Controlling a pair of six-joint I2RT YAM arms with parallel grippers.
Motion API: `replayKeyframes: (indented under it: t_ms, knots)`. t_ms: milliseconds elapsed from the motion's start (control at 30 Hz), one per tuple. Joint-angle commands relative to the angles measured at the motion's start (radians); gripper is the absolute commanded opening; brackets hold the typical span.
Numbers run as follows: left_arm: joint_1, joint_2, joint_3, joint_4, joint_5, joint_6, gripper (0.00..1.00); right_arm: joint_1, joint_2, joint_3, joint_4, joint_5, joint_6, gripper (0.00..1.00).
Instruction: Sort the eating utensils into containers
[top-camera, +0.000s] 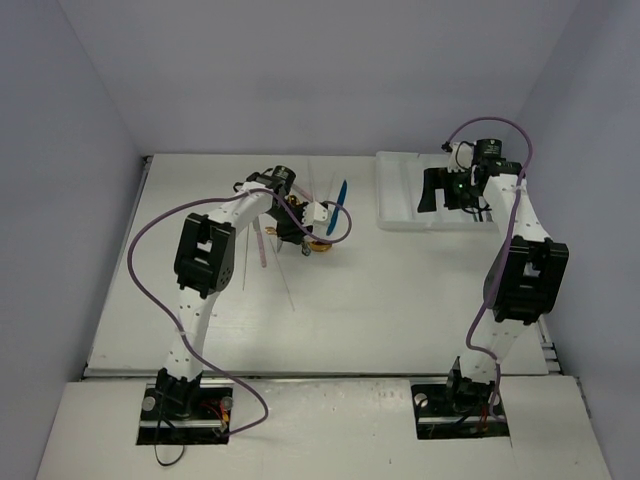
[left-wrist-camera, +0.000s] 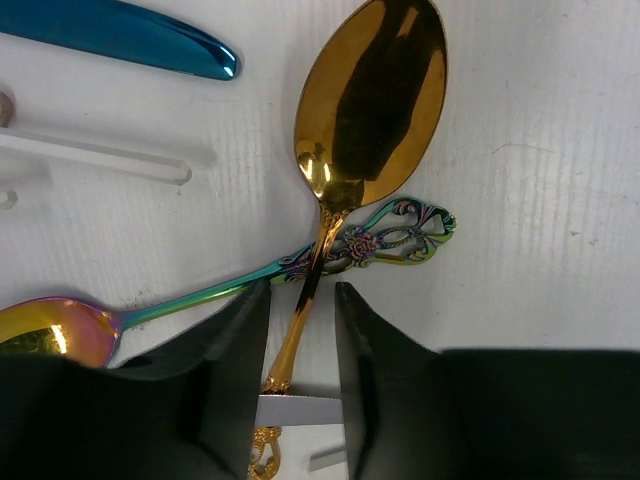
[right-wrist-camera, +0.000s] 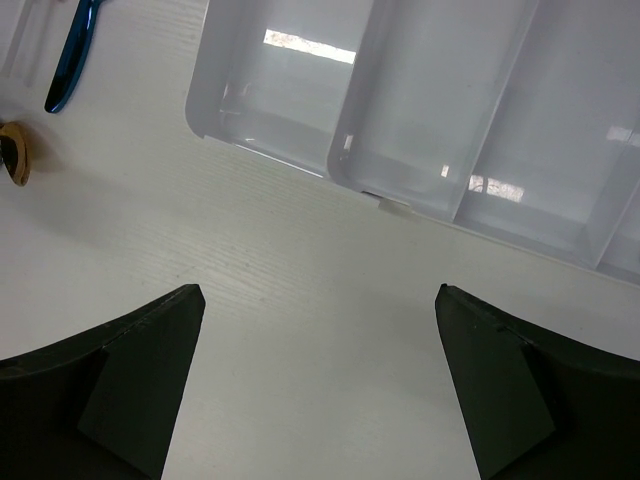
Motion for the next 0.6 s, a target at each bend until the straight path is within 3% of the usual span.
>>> replayKeyframes:
  t_ms: [0,233,567]
  knots:
    - [0.008,-0.014,0.03,-0.042,-0.045,0.061,0.18,-0.002,-0.086,0.047,-0.014,-0.033,-0.014,0.99]
    - [-0.02,-0.04,-0.05,-0.04,-0.137,0.131,0.02,-0.002,-0.079,0.062,-0.02,-0.045,-0.014,0.97]
    - [-0.031,-0.103,-0.047,-0.04,-0.086,0.08,0.0,-0.002,-0.078,0.094,-0.024,-0.07,0.005,0.95]
